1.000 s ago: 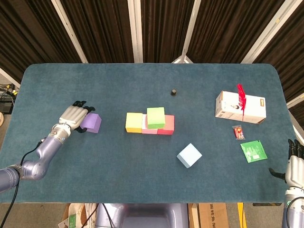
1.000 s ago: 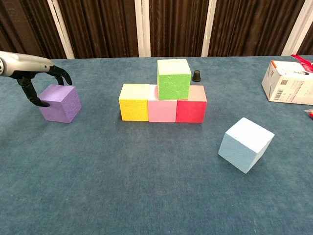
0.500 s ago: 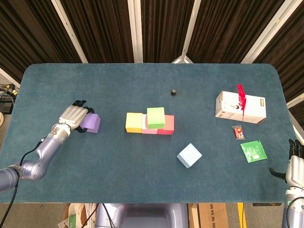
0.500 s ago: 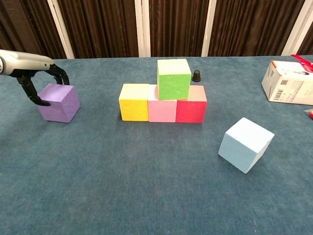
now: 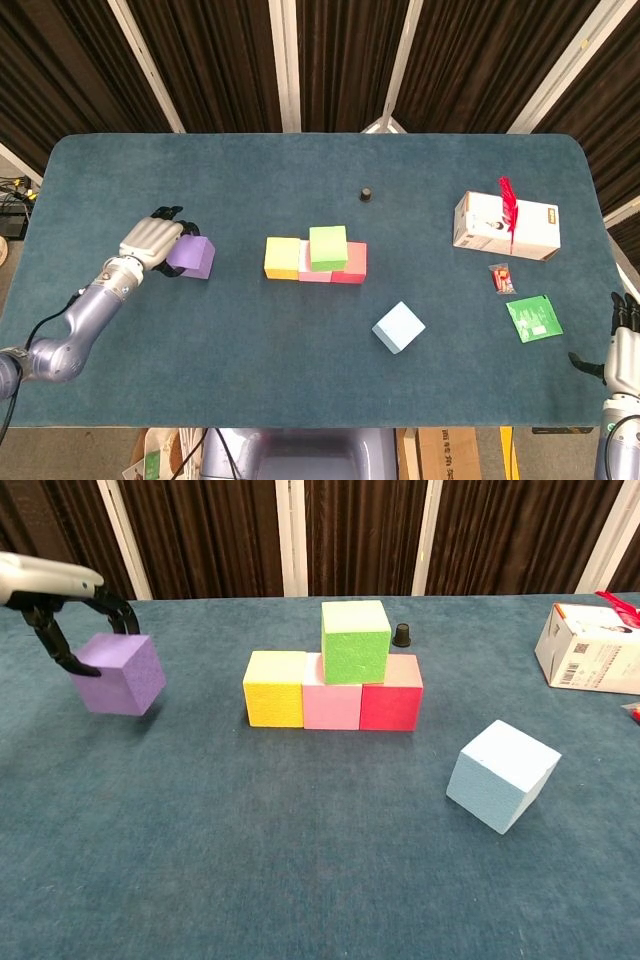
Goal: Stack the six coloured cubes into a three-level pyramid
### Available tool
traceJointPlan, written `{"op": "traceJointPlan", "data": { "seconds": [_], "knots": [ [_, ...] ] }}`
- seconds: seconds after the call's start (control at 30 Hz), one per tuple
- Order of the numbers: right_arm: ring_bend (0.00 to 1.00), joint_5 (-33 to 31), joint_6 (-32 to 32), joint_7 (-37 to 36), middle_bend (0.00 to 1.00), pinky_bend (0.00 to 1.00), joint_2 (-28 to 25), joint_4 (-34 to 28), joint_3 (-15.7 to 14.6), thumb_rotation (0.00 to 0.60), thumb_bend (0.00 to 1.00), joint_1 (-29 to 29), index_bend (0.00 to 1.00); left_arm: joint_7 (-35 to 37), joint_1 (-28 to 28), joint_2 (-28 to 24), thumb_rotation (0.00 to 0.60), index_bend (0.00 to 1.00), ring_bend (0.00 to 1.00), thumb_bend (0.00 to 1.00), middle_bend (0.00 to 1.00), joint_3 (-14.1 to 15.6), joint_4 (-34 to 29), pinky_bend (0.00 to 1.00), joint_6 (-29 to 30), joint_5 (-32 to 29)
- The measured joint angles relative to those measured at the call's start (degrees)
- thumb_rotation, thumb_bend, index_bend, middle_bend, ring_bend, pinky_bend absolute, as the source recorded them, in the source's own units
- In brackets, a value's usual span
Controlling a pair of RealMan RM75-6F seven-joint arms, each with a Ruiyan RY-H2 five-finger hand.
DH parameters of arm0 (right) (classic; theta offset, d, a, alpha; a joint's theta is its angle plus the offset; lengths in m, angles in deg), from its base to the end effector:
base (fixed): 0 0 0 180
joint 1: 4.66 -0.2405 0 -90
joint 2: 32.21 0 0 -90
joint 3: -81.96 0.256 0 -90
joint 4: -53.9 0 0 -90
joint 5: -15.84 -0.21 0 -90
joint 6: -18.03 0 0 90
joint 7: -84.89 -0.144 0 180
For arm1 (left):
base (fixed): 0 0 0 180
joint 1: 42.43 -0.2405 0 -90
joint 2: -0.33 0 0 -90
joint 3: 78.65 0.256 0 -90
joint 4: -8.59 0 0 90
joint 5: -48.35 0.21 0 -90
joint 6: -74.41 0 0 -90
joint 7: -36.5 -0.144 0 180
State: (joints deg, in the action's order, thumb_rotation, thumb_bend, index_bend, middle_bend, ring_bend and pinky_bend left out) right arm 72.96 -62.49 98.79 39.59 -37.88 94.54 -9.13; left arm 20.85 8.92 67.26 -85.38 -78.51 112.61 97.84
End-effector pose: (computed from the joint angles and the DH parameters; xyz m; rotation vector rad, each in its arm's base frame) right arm -0.3591 -0.1964 0.1481 0.9659 -1.0533 0.6156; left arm -0.1837 0.3974 0.0849 -1.8722 -1.0039 -0.6102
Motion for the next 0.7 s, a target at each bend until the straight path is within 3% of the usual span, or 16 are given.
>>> {"op": "traceJointPlan", "data": {
  "seconds": [0.3,0.7],
  "knots": [
    [0.00,4.1,-0.8,-0.4,0.03,0.00,-0.7,0.2,-1.1,0.600,0.13,0.1,0.00,-2.0,1.4,-5.6,0.600,0.33,0.00,0.42,0.33,-2.9,-10.3,0.00,6.2,-4.9],
    [0.00,22.7,-6.5,-2.8,0.03,0.00,-3.3,3.0,-6.8,0.600,0.13,0.7,0.00,-12.0,6.4,-3.8,0.600,0.34,0.00,0.41,0.34,-5.0,-19.2,0.00,16.9,-17.1]
  ]
}}
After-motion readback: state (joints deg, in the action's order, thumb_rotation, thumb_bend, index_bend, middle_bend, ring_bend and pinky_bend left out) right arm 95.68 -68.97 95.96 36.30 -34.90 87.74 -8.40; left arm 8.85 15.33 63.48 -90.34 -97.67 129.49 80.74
